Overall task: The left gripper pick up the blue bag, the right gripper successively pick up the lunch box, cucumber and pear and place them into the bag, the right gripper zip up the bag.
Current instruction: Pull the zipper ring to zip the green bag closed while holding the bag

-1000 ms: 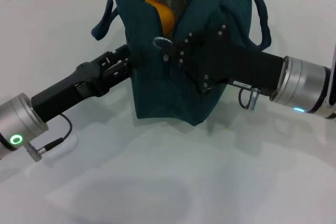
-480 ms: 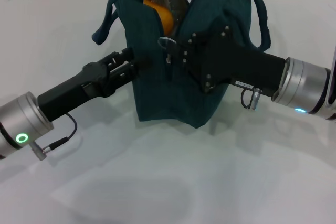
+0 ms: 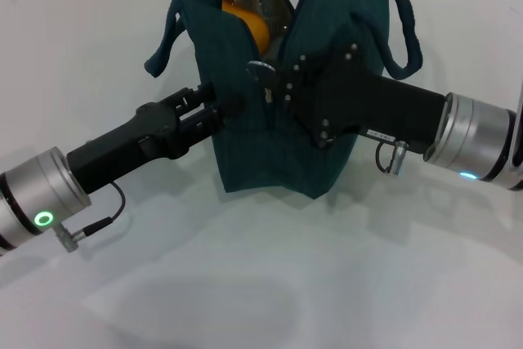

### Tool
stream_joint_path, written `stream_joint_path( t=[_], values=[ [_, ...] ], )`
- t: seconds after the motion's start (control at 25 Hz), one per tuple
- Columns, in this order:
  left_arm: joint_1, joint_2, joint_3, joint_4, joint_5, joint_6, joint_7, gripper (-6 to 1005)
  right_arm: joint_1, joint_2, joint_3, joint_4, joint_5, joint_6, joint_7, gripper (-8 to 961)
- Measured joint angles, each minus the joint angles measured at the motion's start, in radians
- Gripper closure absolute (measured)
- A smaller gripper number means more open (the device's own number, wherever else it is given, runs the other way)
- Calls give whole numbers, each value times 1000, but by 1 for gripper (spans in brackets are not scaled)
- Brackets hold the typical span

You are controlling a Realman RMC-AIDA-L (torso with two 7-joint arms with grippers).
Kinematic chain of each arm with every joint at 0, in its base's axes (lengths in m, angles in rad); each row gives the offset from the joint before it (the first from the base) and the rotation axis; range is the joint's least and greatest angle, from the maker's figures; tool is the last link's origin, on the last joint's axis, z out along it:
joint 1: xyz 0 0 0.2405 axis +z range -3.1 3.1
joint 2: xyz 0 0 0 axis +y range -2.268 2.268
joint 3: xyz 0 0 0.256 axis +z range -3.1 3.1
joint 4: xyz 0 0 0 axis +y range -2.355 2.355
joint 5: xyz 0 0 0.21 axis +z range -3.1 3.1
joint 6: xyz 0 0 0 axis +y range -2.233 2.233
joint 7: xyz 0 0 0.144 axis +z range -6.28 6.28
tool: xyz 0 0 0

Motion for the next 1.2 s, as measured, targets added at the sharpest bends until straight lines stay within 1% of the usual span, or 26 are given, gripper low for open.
stream_joint_path(
  t=[0.2, 0.32, 0.64, 0.96, 1.2],
  values=[
    [2, -1, -1, -1, -2, -1, 1, 285, -3, 0, -4, 0, 0, -1, 0, 944],
    [6, -1, -3, -1, -7, -14, 8, 368, -3, 0, -7, 0, 0, -1, 0, 944],
    [0, -1, -1, -1, -9, -68, 10, 366, 0, 0, -8, 0, 0, 1, 0, 944],
    [2, -1, -4, 0, -13, -70, 38, 377, 3, 0, -8, 5, 0, 2, 0, 944],
    [1, -1, -5, 0, -15, -68, 41, 631, 4, 0, -2, 5, 0, 4, 0, 944]
  ],
)
